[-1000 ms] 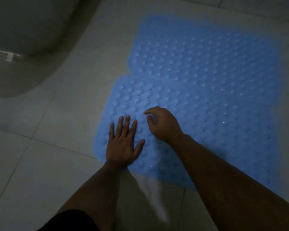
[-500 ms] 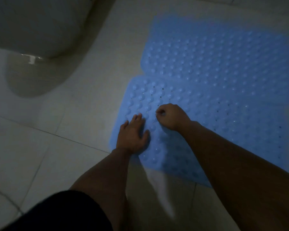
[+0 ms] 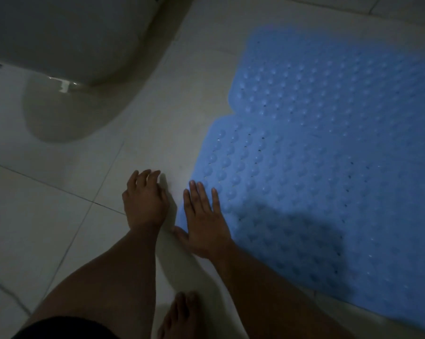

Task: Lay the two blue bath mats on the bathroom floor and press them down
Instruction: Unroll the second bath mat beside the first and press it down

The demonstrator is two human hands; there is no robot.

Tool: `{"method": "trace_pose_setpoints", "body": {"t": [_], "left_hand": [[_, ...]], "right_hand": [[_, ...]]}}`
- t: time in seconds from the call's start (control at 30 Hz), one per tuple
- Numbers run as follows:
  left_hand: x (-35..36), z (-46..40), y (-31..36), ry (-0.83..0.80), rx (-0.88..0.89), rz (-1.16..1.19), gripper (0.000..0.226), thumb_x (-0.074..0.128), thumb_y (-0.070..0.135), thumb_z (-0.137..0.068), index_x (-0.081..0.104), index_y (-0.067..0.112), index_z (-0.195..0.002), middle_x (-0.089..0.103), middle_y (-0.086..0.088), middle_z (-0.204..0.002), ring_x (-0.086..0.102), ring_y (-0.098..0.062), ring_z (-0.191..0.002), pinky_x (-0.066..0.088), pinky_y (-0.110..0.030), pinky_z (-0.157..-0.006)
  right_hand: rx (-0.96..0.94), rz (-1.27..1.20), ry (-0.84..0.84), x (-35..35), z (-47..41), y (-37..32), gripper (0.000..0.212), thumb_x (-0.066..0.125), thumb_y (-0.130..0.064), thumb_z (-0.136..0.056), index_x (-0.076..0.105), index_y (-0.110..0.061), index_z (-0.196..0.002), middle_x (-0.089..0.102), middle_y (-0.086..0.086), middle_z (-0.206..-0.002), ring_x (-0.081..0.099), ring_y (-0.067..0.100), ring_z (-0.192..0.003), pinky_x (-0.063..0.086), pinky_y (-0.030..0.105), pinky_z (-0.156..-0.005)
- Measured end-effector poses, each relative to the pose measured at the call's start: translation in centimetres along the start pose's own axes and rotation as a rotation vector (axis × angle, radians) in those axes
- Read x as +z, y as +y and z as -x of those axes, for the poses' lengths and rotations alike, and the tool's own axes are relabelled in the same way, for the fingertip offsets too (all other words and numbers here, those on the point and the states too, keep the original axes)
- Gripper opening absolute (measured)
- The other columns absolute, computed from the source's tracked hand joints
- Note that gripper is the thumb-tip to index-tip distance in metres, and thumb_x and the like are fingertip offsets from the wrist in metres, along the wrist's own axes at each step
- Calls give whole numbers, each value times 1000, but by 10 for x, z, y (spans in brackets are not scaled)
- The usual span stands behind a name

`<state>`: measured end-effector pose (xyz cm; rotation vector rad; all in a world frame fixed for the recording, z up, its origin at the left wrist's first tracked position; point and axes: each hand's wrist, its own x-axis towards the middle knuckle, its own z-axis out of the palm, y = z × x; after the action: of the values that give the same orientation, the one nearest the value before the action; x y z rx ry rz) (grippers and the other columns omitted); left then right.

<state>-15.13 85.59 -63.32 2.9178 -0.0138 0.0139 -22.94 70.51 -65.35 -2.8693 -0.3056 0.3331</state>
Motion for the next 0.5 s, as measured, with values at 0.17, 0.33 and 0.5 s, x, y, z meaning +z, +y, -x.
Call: {"method": "trace_pose_setpoints", "body": {"t": [0.17,0.33,0.5], "left_hand": [[11,-10,-11,-19,-27,-6,45,52,20,-94,58,13,-138,54,-15,-147,36,-41,-145,43,-59,-101],[9,-20,-7,43,-46,57,48,42,27,-91,60,15,-134,56,-14,-143,39,-41,-142,44,-57,-100],[-18,-54,20,238,-325,319,43,46,21,-92,63,16,-131,58,-19,-133,47,-42,-130,45,-54,-101]], "right_hand": [[-12,29,-10,5,-7,1,99,17,-75,-93,2,-2,-159,-13,20,-166,-16,34,-154,1,61,-122],[-36,-13,-120,0,-6,-3,109,20,-79,-84,2,-2,-159,-12,19,-167,-17,34,-154,0,62,-121],[38,-505,-343,-63,-34,14,78,56,-60,-87,48,-10,-146,32,17,-161,26,27,-151,20,47,-123]]}}
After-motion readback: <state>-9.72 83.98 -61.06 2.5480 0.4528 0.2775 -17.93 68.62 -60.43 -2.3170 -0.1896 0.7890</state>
